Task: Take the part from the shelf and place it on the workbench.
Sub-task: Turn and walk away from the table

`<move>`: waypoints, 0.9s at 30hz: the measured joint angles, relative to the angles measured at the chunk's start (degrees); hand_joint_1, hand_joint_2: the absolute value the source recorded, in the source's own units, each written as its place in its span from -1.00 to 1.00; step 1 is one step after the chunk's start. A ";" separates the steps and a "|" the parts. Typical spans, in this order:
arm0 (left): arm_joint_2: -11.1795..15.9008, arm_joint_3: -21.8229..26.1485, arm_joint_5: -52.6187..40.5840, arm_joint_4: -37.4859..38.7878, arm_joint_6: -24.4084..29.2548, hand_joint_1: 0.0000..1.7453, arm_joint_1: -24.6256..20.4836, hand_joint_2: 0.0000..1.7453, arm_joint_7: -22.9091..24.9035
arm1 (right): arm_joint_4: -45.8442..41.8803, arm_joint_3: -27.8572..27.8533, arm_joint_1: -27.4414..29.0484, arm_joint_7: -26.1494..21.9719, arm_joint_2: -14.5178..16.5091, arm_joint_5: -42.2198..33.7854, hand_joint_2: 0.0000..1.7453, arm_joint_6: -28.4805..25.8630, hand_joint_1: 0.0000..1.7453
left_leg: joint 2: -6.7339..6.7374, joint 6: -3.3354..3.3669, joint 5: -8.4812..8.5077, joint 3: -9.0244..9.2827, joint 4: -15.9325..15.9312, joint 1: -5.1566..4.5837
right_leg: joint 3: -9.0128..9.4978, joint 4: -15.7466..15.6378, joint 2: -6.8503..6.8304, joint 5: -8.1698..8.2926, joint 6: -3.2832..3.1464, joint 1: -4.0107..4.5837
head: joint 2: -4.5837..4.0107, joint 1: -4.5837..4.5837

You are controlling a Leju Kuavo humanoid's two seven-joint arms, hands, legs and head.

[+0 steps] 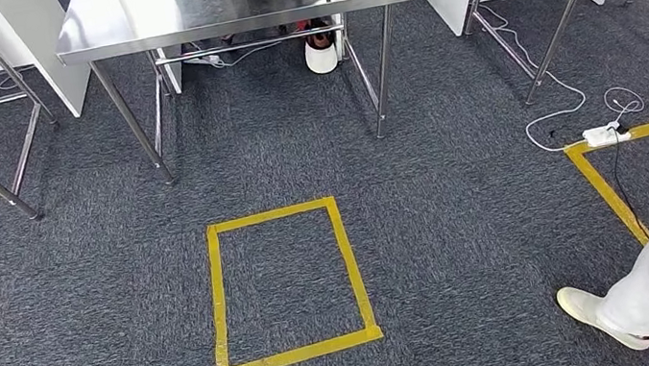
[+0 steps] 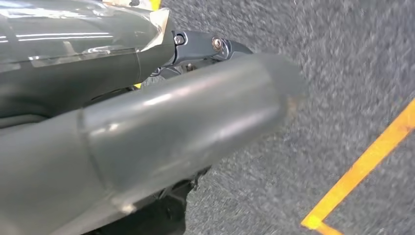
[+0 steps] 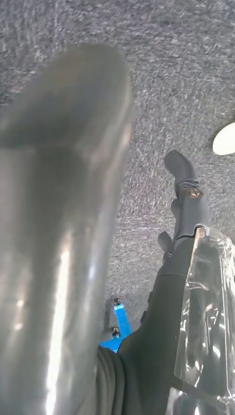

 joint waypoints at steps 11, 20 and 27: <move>0.05 -0.01 -0.72 -0.11 2.40 -1.00 0.10 -1.00 -1.57 | -0.01 0.00 0.16 0.81 -0.09 1.16 -1.00 1.06 -1.00 | -2.59 -1.49 6.19 -6.36 0.04 0.68 | 8.82 -0.45 3.96 -6.33 2.10 -1.70 | 0.00 0.51; 0.91 -0.06 -1.36 -0.22 6.37 -1.00 0.39 -1.00 -5.15 | 0.00 -0.09 0.71 1.08 -0.04 2.17 -1.00 1.18 -1.00 | -0.38 -2.90 -2.43 -12.78 15.44 0.86 | 8.64 -2.57 -0.46 -5.91 -2.21 -0.47 | 0.00 0.16; 1.42 -0.07 -1.97 -0.28 7.37 -1.00 0.54 -1.00 -6.04 | -0.01 -0.21 0.61 1.10 0.02 2.46 -1.00 1.27 -1.00 | 3.48 -0.62 2.71 -2.93 1.51 -0.45 | 8.55 -2.24 -4.23 -5.81 -2.09 0.68 | 0.00 0.17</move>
